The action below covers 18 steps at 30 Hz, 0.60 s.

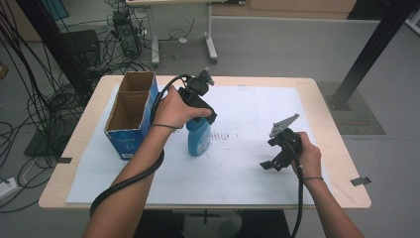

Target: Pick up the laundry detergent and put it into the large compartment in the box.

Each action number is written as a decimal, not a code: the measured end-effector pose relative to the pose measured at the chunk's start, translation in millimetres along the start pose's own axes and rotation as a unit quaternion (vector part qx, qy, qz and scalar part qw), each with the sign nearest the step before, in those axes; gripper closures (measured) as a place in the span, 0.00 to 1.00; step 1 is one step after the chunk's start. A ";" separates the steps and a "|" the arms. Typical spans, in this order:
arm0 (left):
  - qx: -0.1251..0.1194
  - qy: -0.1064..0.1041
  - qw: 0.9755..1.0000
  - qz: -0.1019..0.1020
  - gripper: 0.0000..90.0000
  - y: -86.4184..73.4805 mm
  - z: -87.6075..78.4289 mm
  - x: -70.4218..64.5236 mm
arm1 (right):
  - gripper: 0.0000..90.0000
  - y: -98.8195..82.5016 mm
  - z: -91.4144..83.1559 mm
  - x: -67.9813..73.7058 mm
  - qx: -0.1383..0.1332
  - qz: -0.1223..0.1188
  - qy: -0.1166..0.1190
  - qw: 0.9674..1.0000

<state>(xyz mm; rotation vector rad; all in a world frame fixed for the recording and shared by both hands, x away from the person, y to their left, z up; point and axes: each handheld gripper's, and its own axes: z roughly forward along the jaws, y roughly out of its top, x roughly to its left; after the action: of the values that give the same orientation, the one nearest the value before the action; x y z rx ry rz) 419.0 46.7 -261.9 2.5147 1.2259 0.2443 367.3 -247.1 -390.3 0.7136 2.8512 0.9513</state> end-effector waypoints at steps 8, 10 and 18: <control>0.006 -0.003 1.000 -0.005 0.11 -1.3 11.6 3.1 | 0.02 0.2 1.9 -0.8 -0.001 0.001 0.002 1.000; 0.004 -0.006 1.000 -0.008 0.11 -1.6 14.5 3.1 | 0.02 0.3 2.2 -0.7 0.000 0.002 0.002 1.000; 0.012 -0.003 1.000 -0.006 0.11 -2.9 23.4 2.3 | 0.01 -0.4 3.6 -1.8 0.001 0.001 0.003 1.000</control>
<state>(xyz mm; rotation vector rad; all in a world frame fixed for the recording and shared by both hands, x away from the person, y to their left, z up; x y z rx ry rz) 425.2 45.0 -284.7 2.5244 1.2488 0.2192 369.4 -246.1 -393.6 0.7157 2.8565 0.9523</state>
